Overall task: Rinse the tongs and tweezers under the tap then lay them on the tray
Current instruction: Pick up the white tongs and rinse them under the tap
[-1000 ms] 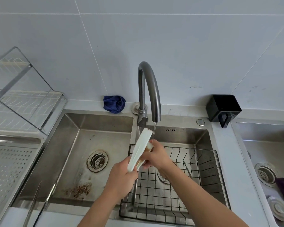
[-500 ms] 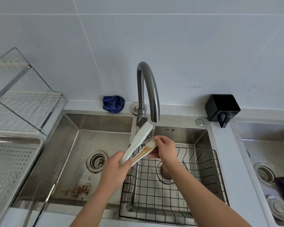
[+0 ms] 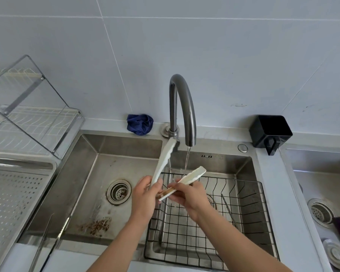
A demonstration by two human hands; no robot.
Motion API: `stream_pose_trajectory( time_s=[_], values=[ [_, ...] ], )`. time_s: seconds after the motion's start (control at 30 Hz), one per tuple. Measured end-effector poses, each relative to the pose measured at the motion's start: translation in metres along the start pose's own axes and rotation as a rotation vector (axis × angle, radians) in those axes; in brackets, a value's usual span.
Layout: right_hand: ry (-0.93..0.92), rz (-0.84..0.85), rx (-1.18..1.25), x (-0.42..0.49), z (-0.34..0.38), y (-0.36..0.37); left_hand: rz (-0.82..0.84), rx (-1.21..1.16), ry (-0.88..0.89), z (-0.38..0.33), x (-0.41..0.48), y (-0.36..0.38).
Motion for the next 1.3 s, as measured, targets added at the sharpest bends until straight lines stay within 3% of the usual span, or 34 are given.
stream_pose_trajectory(
  time_s=[0.43, 0.63, 0.77, 0.93, 1.03, 1.3],
  values=[
    [0.004, 0.076, 0.054, 0.016, 0.014, 0.005, -0.037, -0.195, -0.073, 0.012, 0.013, 0.015],
    [-0.071, 0.163, -0.282, 0.007, 0.0, 0.036, -0.029, -0.097, -0.028, 0.006, 0.02, 0.015],
    [-0.078, 0.06, -0.196, 0.012, 0.006, 0.024, -0.057, 0.123, 0.082, 0.001, 0.014, 0.014],
    [-0.089, 0.046, -0.126, 0.018, 0.001, 0.027, -0.071, 0.34, 0.214, -0.008, 0.005, 0.018],
    [-0.126, -0.003, -0.033, 0.025, 0.011, 0.015, -0.076, 0.274, 0.14, 0.002, -0.001, 0.011],
    [-0.114, 0.151, 0.385, 0.029, 0.03, 0.02, -0.052, 0.13, 0.042, 0.022, -0.02, 0.004]
  ],
)
Point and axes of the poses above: each hand's wrist, its own x-axis towards the middle knuckle, its own y-axis out of the palm, z = x × y, the point moved 6 cm from there along x, towards the middle knuckle, and after that the axes turned 7 degrees about -x, right-handed, at the moved point
